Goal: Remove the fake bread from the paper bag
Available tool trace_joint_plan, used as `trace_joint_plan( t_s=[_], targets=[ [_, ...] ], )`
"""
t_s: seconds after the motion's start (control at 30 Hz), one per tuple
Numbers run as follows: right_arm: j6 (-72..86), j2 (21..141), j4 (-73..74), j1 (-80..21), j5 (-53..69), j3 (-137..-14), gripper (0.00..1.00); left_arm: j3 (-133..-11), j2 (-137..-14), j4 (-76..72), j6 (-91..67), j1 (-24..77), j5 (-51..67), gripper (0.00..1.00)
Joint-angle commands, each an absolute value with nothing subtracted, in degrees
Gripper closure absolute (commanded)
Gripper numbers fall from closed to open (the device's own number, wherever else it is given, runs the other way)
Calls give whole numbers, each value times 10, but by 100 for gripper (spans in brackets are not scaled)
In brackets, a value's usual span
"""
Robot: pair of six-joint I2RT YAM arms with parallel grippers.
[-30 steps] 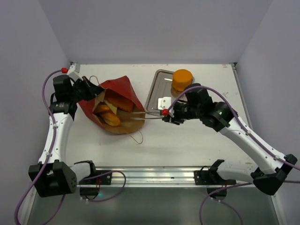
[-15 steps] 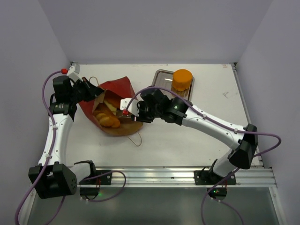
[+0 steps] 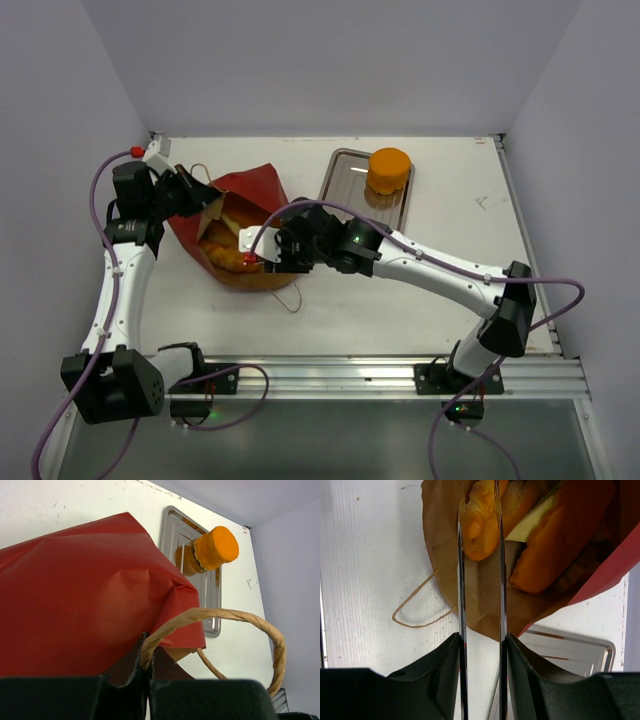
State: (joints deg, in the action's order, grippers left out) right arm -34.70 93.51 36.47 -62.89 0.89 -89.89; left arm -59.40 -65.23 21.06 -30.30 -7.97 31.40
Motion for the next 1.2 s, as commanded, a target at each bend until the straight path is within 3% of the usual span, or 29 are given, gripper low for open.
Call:
trace_joint_plan(
  t_s=[0.0,1.17],
  targets=[
    [-347,947,359,-633,-13,-895,57,-613,-650,225,-290,-83,323,100],
    [-251,1018,361,-626,-19,-942,53,-590,-630,215,-297,-83,330,100]
  ],
)
